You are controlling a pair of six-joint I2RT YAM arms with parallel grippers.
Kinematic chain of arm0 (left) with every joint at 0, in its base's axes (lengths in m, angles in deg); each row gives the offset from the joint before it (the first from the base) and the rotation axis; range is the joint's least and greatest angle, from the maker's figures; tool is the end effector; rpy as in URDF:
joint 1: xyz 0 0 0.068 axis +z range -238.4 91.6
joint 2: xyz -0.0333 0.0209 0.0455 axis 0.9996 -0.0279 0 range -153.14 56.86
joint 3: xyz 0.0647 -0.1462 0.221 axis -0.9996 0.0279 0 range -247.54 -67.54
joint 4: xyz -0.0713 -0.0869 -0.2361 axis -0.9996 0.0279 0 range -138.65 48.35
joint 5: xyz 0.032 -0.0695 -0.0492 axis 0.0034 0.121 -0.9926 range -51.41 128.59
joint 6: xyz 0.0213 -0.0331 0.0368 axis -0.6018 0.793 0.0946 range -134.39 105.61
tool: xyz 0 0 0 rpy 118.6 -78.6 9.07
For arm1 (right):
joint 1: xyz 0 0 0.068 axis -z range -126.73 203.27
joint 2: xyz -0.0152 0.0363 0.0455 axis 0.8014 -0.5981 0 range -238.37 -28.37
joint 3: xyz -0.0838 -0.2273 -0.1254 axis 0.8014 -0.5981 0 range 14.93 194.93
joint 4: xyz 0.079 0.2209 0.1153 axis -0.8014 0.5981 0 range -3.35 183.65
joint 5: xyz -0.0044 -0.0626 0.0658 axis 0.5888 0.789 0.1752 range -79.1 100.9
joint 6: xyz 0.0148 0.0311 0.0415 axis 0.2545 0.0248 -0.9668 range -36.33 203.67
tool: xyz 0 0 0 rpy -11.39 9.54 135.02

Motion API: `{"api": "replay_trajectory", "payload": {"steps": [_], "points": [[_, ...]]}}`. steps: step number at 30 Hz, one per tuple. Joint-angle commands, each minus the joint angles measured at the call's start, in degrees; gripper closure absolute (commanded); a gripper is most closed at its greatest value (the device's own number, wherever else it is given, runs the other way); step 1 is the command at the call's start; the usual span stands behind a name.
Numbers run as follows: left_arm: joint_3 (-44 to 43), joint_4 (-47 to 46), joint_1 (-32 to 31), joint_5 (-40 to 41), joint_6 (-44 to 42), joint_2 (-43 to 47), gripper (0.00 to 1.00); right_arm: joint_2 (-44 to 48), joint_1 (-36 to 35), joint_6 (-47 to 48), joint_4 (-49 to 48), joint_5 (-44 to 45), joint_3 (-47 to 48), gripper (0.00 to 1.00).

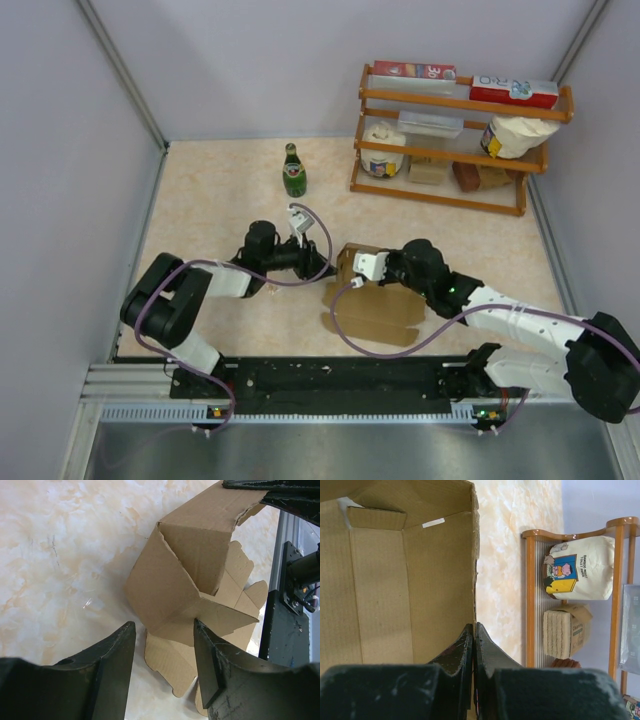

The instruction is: Fold the paper box

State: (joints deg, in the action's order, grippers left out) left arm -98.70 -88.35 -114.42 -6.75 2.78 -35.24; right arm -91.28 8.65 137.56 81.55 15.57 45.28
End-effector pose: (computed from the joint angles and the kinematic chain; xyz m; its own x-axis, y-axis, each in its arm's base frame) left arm 0.2526 -0.1514 0.1565 -0.5779 0.0512 -0.8145 0.7677 0.3726 -0.5213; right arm 0.1698 0.1635 0.2167 0.3305 -0.8050 -0.4927 -0.6475 0.1864 -0.7389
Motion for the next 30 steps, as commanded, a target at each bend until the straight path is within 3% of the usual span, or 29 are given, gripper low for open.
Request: {"api": "replay_trajectory", "payload": {"steps": [1, 9, 14, 20, 24, 30], "points": [[-1.01, -0.20, -0.43, 0.52, -2.14, 1.30, 0.45, -0.98, -1.00, -0.19, -1.49, -0.54, 0.06, 1.00], [0.39, 2.96, 0.27, 7.45, 0.49, 6.48, 0.44, 0.07, -0.99, -2.30, -0.79, -0.54, 0.50, 1.00], [2.94, 5.77, 1.32, 17.46, 4.45, 17.45, 0.43, 0.95, -0.99, -3.61, 0.18, -0.53, 0.68, 1.00], [2.51, 11.40, 1.24, 20.39, 6.29, 31.00, 0.44, 1.22, -0.99, -5.72, 0.97, -1.50, 1.20, 1.00], [1.19, 12.63, -0.17, 18.10, 7.26, 30.93, 0.56, 1.22, -1.00, -7.21, 1.50, -3.26, 1.73, 1.00], [0.31, 11.84, -3.68, 19.67, 8.41, 26.88, 0.90, 1.74, -1.00, -9.41, 1.24, -6.33, 2.08, 1.00]]}}
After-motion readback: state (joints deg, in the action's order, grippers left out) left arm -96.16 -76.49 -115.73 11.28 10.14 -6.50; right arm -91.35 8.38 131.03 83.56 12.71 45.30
